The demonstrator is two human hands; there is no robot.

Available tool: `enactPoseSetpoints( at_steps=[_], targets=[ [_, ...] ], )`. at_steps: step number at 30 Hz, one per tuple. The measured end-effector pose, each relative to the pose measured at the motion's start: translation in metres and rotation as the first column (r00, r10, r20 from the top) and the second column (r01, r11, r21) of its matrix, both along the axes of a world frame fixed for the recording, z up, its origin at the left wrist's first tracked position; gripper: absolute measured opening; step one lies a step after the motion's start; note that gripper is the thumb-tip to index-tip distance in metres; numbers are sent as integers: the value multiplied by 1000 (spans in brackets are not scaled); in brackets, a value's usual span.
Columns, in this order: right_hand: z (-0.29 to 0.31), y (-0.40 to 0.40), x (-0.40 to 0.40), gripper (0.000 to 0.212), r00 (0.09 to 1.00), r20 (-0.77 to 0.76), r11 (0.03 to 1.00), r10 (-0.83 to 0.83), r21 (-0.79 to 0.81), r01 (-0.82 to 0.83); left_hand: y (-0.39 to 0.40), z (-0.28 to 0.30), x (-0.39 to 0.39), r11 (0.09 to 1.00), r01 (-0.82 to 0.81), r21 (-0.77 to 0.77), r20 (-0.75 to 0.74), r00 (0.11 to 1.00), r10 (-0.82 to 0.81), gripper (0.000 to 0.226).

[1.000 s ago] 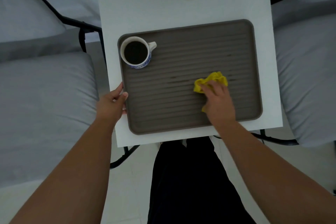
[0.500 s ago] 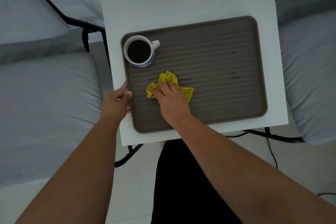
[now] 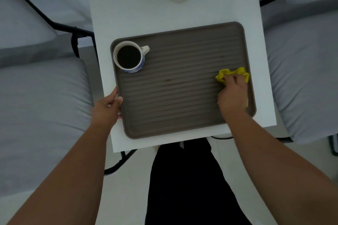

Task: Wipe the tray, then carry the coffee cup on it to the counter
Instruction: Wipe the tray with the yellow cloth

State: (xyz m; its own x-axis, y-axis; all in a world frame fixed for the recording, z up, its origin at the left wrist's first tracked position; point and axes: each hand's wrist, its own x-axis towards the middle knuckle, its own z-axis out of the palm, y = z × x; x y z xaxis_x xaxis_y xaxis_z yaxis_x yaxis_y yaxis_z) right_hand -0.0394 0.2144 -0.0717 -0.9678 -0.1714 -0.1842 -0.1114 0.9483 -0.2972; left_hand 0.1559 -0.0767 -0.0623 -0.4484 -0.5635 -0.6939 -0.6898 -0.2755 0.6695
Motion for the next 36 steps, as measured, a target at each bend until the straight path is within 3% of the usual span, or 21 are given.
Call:
enactPoseSetpoints(
  at_steps=[4, 8, 12, 14, 15, 17, 22, 25, 28, 30, 36],
  targets=[
    [-5, -50, 41, 45, 988, -48, 988, 149, -28, -151, 0, 1, -2, 1000, -17, 21, 8, 1000, 17, 43],
    [3, -92, 83, 53, 941, 28, 940, 338, -54, -336, 1, 2, -3, 1000, -24, 20, 11, 1000, 24, 43],
    [7, -88, 71, 50, 867, 59, 869, 495, -47, -493, 2, 4, -4, 999, -29, 16, 1, 1000, 29, 44],
    [4, -65, 46, 60, 894, 122, 901, 431, -10, -433, 2, 5, -4, 1000, -21, 15, 0, 1000, 21, 44],
    [3, -51, 31, 75, 922, 158, 933, 353, 17, -360, 2, 5, -4, 1000, -16, 15, -1, 1000, 16, 44],
    [4, -21, 3, 83, 972, 147, 980, 182, 54, -192, 2, 5, -4, 1000, -9, 12, 1, 1000, 9, 44],
    [5, 0, -28, 67, 995, 87, 997, -49, 61, 43, 2, 3, -3, 1000, -17, -3, 8, 1000, 17, 44],
    [-2, -28, -11, 56, 995, 52, 995, -80, 59, 77, 2, 0, -1, 999, -30, -19, 21, 999, 30, 43],
    [-8, -64, 23, 50, 995, -49, 996, 90, -6, -90, 0, -3, -2, 999, -35, -15, 29, 999, 35, 43],
    [-6, -91, 50, 51, 969, -35, 968, 246, -37, -247, 0, -3, -2, 999, -30, -14, 31, 999, 31, 44],
    [7, -153, 88, 55, 777, 26, 777, 629, -7, -629, 0, -5, -1, 1000, -20, -18, 38, 999, 21, 43]
  ],
)
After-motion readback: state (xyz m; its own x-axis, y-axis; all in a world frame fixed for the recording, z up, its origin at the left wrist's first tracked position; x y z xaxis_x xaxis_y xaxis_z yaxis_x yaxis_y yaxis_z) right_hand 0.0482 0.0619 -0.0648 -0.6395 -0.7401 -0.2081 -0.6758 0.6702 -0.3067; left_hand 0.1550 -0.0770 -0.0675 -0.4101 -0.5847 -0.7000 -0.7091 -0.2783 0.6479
